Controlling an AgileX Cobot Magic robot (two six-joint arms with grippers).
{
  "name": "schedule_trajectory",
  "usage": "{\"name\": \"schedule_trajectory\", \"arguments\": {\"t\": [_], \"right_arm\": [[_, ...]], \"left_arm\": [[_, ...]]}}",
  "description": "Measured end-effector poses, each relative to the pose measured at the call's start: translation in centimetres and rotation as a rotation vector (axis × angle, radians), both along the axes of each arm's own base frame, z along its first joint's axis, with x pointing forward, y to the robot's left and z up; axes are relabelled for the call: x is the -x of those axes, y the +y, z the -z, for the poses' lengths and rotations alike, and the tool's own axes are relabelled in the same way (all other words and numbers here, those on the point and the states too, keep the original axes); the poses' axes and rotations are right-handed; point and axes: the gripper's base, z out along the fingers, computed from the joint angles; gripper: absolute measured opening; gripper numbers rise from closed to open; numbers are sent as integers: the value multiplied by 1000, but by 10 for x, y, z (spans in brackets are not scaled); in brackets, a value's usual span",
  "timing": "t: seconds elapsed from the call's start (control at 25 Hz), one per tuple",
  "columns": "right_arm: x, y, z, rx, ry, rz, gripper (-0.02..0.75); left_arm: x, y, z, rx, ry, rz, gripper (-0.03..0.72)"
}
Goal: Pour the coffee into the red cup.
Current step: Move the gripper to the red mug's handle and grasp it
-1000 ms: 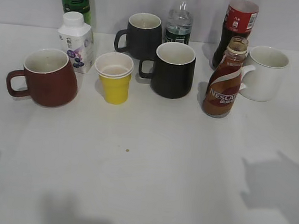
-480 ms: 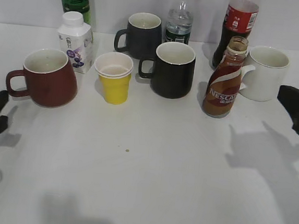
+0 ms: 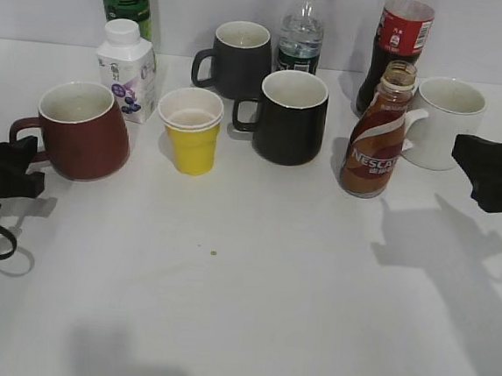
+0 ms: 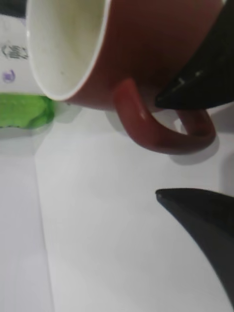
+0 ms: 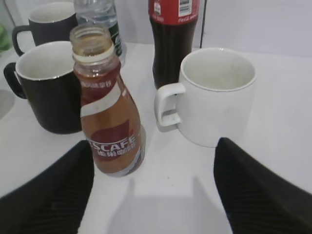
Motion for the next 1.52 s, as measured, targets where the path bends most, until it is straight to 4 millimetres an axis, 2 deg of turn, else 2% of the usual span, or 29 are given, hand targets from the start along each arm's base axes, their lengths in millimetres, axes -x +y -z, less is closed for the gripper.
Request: {"name": "schedule_trajectory", "arguments": {"t": [0.32,0.64,0.8,1.2,1.28,1.52], "right_arm": [[0,0,0,-2,-2,1,574],[0,0,0,-2,-2,1,574],[0,0,0,-1,-4,1,574],[1,6,-1,39,-24,-82,574],[2,9,-1,43,-27,-124,574],[5,18,1,65,-34,-237,573]], "left_arm": [[-18,-3,6,5,1,-19,395],[-42,6,12,7,9,-64,366],[-53,5,13,0,-5,-39,354],[-77,-4,18,-20,-51,38,157],[-80,-4,19,-18,-54,37,90],[-76,-3,16,-17,-59,39,82]]}}
